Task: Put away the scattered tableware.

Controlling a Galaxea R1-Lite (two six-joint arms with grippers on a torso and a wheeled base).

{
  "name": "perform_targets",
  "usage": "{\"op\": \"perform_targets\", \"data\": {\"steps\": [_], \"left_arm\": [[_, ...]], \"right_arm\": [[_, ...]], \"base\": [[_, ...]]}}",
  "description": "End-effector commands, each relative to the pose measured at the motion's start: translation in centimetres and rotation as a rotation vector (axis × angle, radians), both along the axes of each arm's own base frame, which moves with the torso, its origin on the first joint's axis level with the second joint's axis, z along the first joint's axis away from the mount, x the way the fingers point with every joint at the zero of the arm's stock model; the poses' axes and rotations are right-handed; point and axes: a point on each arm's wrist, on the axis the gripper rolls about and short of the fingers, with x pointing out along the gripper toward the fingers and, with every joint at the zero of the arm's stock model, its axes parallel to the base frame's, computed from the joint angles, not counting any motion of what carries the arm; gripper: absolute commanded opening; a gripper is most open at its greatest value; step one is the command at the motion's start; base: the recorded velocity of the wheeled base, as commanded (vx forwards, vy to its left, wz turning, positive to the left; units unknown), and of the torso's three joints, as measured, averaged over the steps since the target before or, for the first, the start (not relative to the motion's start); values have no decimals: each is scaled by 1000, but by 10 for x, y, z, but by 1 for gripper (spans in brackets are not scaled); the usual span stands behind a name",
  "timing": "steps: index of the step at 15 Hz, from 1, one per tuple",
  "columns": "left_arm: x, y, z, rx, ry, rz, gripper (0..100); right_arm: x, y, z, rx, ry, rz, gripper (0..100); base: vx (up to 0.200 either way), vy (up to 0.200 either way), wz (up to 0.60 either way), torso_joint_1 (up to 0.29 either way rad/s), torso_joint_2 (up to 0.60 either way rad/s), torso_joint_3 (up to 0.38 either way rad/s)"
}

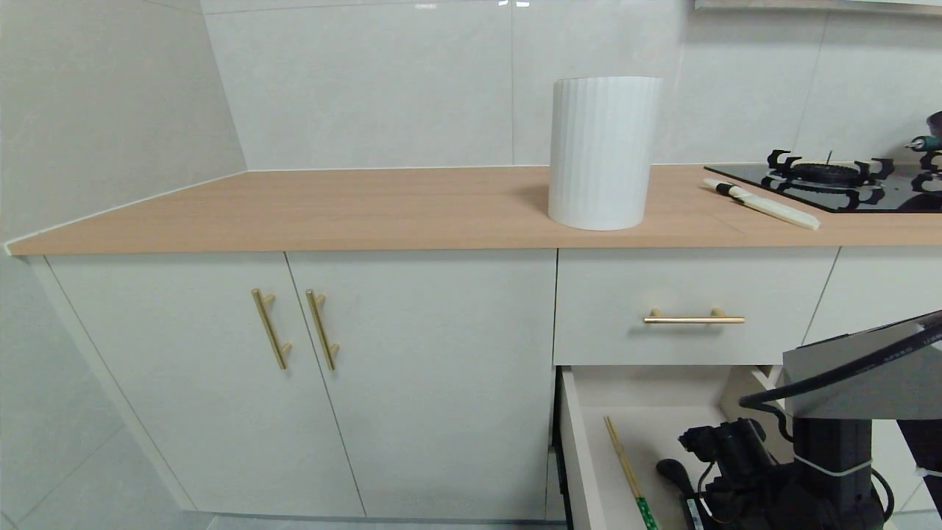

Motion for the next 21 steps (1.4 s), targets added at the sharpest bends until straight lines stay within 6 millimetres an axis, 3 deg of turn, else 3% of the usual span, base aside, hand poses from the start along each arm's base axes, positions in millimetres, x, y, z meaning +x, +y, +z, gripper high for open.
{"op": "perform_targets", "data": {"steps": [1, 9, 10, 19, 21], "left_arm": [[0, 0, 0, 0, 1, 0, 100], [0, 0, 0, 0, 1, 0, 100], [0, 0, 0, 0, 1, 0, 100], [0, 0, 0, 2, 0, 0, 100], [0, 0, 0, 0, 1, 0, 100]], "right_arm": [[9, 3, 7, 10, -36, -1, 0], [9, 3, 7, 11, -36, -4, 0], [9, 3, 7, 11, -36, -4, 100], [9, 2, 8, 16, -40, -9, 100], [8, 2, 21, 38, -91, -20, 100]], "base": [[0, 0, 0, 0, 0, 0], [0, 0, 0, 0, 0, 0], [0, 0, 0, 0, 0, 0], [0, 0, 0, 0, 0, 0], [0, 0, 0, 0, 0, 0]]}}
